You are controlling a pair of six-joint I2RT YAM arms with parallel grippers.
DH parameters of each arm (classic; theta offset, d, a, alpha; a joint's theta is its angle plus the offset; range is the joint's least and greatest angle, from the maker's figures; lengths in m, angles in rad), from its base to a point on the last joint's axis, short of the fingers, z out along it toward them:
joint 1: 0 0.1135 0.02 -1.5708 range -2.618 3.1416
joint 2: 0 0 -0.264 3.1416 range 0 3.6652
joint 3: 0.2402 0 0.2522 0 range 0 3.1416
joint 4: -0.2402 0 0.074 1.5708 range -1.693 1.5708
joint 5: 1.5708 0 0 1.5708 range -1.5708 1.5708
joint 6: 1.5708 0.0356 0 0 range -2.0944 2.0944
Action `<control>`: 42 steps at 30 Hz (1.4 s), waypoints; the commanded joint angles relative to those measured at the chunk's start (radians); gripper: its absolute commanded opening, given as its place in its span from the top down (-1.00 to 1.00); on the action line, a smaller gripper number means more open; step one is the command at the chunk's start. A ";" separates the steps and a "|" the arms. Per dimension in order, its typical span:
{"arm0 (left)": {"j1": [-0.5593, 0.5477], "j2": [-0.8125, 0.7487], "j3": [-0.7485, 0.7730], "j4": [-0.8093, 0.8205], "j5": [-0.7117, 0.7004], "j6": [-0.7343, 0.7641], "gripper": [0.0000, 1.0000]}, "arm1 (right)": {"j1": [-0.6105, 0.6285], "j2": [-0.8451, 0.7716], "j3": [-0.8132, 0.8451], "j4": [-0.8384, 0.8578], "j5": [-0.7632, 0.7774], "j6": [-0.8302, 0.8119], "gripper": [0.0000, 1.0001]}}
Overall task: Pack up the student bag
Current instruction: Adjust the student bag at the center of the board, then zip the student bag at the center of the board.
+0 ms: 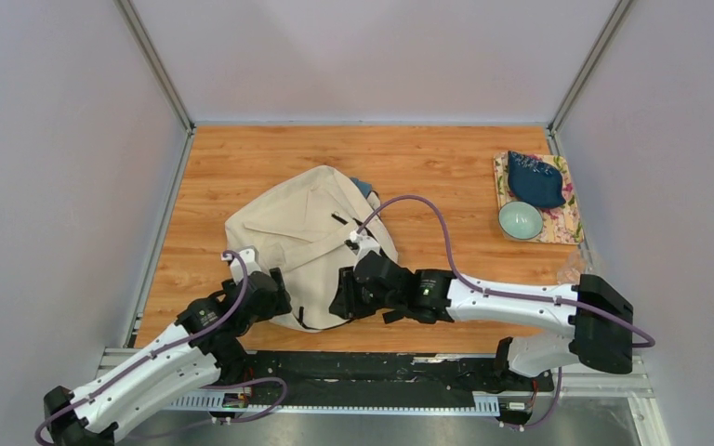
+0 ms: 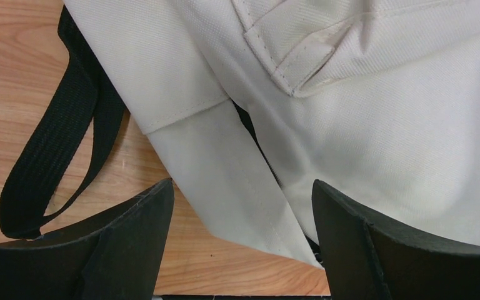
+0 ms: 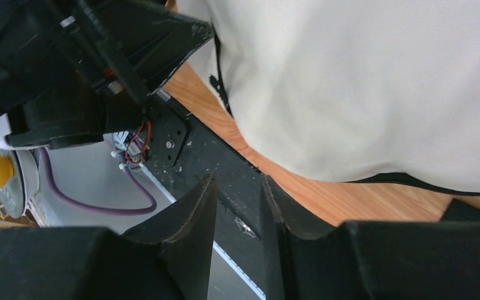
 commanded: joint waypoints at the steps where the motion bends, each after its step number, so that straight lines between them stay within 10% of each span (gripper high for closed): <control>1: 0.069 0.021 -0.025 0.109 0.089 0.042 -0.75 | 0.041 0.008 0.052 0.046 0.010 -0.014 0.25; 15: 0.192 0.086 -0.125 0.258 0.251 0.102 -0.13 | 0.067 0.124 0.104 0.057 -0.010 -0.024 0.08; 22: 0.198 0.113 -0.143 0.283 0.281 0.108 0.61 | 0.067 0.204 0.144 0.089 -0.045 -0.027 0.03; 42: 0.199 0.101 -0.135 0.301 0.322 0.111 0.98 | 0.071 0.439 0.305 0.126 -0.005 -0.099 -0.02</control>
